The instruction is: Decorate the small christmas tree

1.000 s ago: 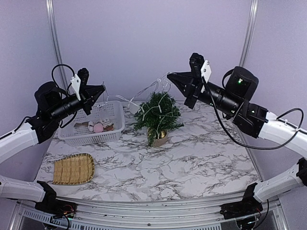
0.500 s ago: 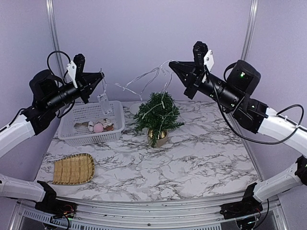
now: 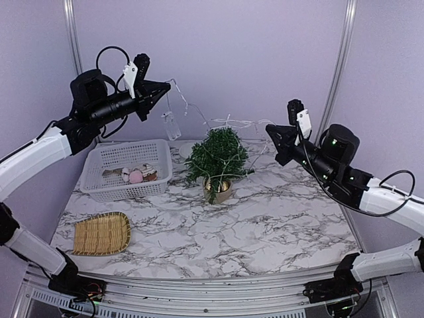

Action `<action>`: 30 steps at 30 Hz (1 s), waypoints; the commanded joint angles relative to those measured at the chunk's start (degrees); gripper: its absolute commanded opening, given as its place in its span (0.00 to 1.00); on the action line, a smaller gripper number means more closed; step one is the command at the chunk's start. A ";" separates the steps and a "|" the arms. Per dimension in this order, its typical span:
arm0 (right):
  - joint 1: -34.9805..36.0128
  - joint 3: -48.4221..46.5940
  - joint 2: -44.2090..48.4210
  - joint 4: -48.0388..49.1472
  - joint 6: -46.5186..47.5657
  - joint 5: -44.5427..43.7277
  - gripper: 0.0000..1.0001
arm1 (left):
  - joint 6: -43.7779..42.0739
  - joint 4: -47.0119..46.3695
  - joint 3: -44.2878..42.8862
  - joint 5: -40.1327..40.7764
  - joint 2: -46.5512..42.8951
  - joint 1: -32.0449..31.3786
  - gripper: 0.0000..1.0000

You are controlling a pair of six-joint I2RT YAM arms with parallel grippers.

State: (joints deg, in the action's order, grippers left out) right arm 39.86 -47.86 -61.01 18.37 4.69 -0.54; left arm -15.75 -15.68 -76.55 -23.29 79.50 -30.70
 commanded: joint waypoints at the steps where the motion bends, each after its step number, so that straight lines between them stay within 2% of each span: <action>1: -5.18 -0.16 -1.65 2.87 -7.57 -2.99 0.00 | -1.26 3.10 -7.78 2.15 6.43 -0.24 0.00; 5: -9.24 -0.63 -4.72 2.94 -11.04 -2.71 0.00 | -1.52 6.73 -15.61 2.76 13.82 -0.39 0.00; 14: -12.45 -1.97 -12.86 5.78 -14.12 -3.61 0.00 | 0.59 7.56 -29.94 8.99 27.04 -0.50 0.00; 22: -14.81 0.22 -16.46 12.44 -18.55 -2.50 0.00 | 2.61 4.87 -39.58 11.16 36.39 -0.42 0.00; 30: -14.90 1.09 -18.87 16.48 -20.95 -4.72 0.00 | 6.50 5.14 -52.17 20.21 43.95 0.95 0.00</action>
State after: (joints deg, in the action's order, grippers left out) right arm 25.47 -47.44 -78.70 30.52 -14.00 -3.60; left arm -12.36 -8.69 -123.48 -8.29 121.25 -30.89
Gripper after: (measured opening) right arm 0.005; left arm 0.007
